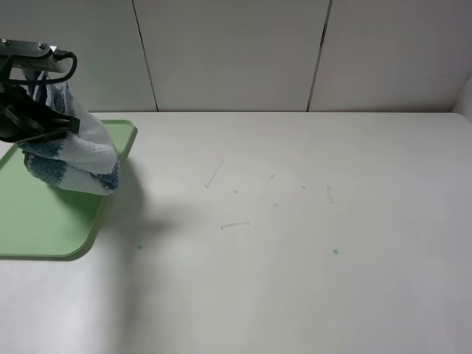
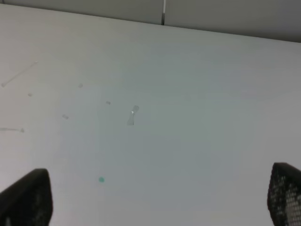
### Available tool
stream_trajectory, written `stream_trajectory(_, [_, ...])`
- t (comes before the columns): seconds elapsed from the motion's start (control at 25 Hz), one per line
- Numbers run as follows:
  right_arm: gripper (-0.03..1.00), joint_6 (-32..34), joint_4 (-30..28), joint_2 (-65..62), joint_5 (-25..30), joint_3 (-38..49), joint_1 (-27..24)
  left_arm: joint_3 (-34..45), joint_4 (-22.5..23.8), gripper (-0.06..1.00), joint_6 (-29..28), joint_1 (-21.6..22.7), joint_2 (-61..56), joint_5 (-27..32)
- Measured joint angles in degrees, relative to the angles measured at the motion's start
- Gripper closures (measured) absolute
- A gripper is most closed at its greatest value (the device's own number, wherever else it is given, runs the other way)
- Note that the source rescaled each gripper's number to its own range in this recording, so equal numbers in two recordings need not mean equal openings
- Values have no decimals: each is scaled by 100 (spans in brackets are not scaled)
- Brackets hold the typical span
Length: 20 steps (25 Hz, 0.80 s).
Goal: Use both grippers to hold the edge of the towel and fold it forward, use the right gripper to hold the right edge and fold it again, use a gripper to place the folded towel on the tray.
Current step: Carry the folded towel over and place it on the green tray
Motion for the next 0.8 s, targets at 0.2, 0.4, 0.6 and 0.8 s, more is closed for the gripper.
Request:
stream_trajectory(0.2, [-3,0,0,0,0,0,0,361,51,77,-14,6,0,-517])
stream_trajectory(0.4, [-3,0,0,0,0,0,0,790,69,77,-14,140,-5,-1117])
stream_trajectory(0.6, [-3,0,0,0,0,0,0,1295,134,77,205,392,-11,-1605])
stream_trajectory(0.8, [-3,0,0,0,0,0,0,1654,214,77,399,583,-12,-1840])
